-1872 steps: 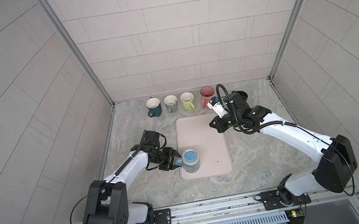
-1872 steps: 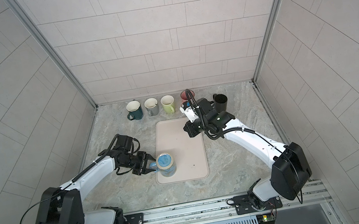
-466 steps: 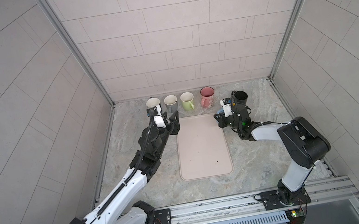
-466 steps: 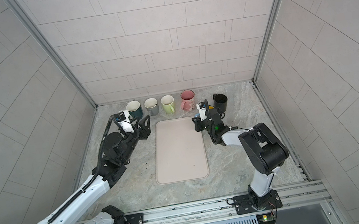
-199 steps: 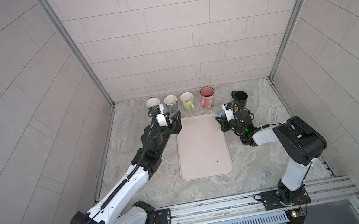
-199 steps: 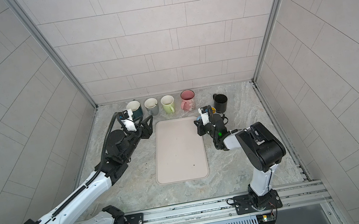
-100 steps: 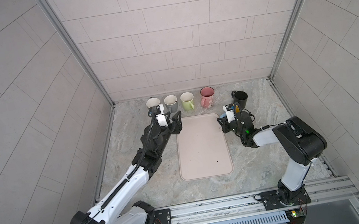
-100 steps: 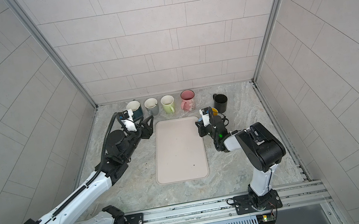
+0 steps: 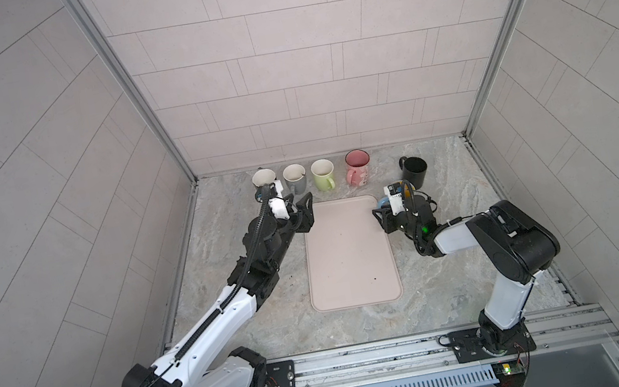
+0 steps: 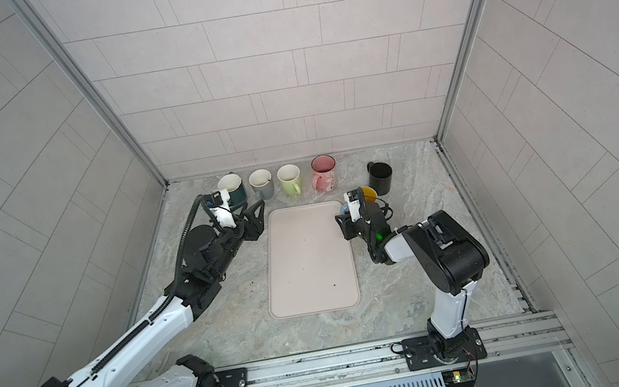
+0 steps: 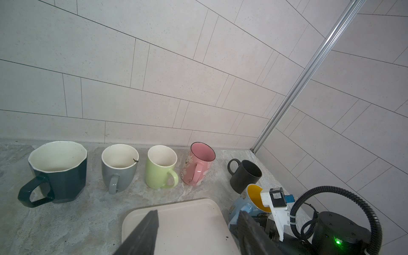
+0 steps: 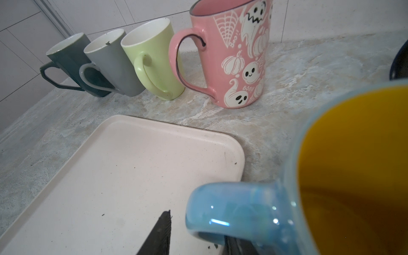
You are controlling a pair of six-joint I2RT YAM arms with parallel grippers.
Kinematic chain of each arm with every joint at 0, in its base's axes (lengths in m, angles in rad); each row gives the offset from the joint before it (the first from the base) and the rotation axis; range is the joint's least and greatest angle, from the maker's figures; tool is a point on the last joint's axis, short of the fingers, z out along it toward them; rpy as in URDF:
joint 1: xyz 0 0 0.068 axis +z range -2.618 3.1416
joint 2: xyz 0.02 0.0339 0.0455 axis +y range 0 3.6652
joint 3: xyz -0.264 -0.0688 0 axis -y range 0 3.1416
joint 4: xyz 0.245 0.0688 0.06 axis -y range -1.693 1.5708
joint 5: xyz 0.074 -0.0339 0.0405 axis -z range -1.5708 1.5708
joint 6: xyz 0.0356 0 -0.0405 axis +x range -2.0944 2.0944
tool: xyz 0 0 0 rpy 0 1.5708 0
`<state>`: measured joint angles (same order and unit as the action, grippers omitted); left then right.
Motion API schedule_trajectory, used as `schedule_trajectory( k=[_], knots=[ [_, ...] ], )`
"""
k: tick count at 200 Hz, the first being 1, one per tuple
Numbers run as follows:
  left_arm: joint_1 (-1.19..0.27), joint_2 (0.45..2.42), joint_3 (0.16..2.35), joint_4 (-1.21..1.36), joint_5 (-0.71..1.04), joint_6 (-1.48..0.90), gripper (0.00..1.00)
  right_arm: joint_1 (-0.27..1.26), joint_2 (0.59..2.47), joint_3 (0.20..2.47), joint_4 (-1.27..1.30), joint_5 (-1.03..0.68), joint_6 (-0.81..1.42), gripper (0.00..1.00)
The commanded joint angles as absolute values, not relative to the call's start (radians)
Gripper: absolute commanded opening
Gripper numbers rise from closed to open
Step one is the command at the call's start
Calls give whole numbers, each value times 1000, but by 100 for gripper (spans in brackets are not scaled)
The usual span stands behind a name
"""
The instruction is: Turn the mug right side up
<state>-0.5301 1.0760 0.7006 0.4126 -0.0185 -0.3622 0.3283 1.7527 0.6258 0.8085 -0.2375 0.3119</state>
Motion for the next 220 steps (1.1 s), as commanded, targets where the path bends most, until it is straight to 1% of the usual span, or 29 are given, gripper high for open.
schedule_trajectory(
  k=[1, 36, 59, 62, 66, 68, 74, 99, 102, 106, 108, 133, 139, 157, 171, 197, 220],
  knots=[
    [-522, 1066, 689, 443, -8, -361, 62, 343, 1685, 592, 771, -201, 308, 43],
    [-518, 1044, 680, 438, -16, -361, 64, 380, 1576, 579, 644, -162, 308, 50],
    [-515, 1016, 677, 418, -31, -357, 66, 414, 1470, 550, 553, -129, 313, 56],
    [-515, 1013, 675, 415, -33, -356, 66, 417, 1453, 544, 539, -128, 315, 59],
    [-514, 1006, 675, 409, -38, -353, 66, 425, 1431, 536, 528, -128, 319, 74],
    [-514, 1002, 675, 404, -40, -351, 66, 426, 1421, 534, 524, -127, 321, 77],
    [-512, 992, 676, 391, -49, -343, 67, 437, 1384, 526, 497, -124, 327, 80],
    [-501, 940, 698, 276, -126, -276, 71, 496, 1210, 525, 314, -89, 319, 88],
    [-498, 933, 702, 258, -135, -267, 71, 502, 1190, 528, 287, -82, 315, 90],
    [-492, 924, 707, 235, -147, -256, 72, 509, 1161, 536, 248, -73, 310, 97],
    [-489, 920, 710, 222, -153, -252, 72, 511, 1149, 540, 225, -68, 310, 99],
    [-422, 881, 741, 62, -221, -233, 75, 512, 1008, 613, -46, 1, 293, 99],
    [-401, 880, 750, 24, -249, -237, 76, 511, 986, 662, -108, 22, 281, 99],
    [-329, 908, 795, -115, -325, -265, 77, 494, 956, 757, -269, 65, 249, 99],
    [-275, 942, 806, -176, -357, -284, 77, 469, 960, 832, -380, 107, 242, 99],
    [-201, 993, 765, -162, -391, -301, 77, 389, 989, 943, -530, 224, 253, 99],
    [-147, 1015, 682, -27, -397, -293, 77, 286, 1003, 961, -530, 233, 238, 99]
  ],
)
